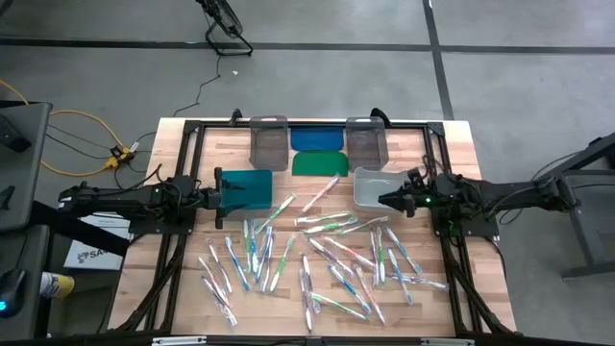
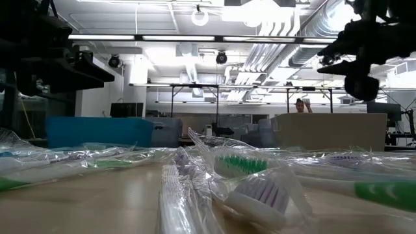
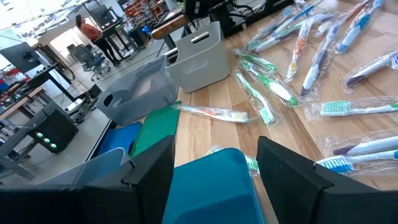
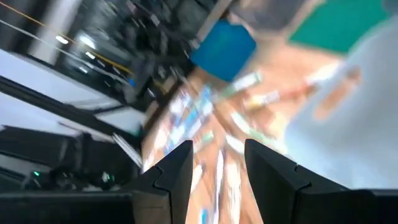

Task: Pick & Place Toothbrushes
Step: Put the blue toothbrush into the grey bin

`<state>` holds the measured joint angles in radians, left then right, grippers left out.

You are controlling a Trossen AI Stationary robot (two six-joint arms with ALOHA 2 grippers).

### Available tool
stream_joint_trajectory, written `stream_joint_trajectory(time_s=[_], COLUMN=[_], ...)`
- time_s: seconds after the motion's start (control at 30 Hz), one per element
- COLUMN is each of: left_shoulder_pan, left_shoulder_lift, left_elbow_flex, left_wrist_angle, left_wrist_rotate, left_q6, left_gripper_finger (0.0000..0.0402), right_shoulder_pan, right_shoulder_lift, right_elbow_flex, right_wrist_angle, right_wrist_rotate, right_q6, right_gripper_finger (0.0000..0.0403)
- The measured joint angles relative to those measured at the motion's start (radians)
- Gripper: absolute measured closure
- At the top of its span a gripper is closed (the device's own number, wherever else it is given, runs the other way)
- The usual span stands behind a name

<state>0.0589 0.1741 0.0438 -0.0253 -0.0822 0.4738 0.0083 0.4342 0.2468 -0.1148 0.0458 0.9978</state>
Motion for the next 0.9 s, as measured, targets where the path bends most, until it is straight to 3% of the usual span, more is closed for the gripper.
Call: stream_joint_trajectory(time_s=[0.17, 0.27, 0.6, 0.9], left_shoulder_pan=[0.000, 0.000, 0.000, 0.000], left_shoulder_lift=[0.000, 0.000, 0.000, 0.000], left_elbow_flex=[0.000, 0.000, 0.000, 0.000], left_wrist_angle=[0.000, 0.000, 0.000, 0.000], left_wrist_rotate=[0.000, 0.000, 0.000, 0.000], left_q6=[0.000, 0.000, 0.000, 0.000], left_gripper_finger=[0.0183, 0.0183, 0.0183, 0.0183], right_shoulder_pan=[0.086, 0.143, 0.308, 0.346], right_shoulder_lift=[0.176, 0.295, 0.630, 0.757], right_elbow_flex=[0.143, 0.200, 0.243, 0.243], right_wrist_angle=[-0.295, -0.378, -0.407, -0.409], right_wrist_rotate=[-0.010, -0.062, -0.215, -0.236], right_q6=[0.194, 0.305, 0.572, 0.633], right_gripper_finger=[0.0264, 0.0264, 0.0264, 0.0264])
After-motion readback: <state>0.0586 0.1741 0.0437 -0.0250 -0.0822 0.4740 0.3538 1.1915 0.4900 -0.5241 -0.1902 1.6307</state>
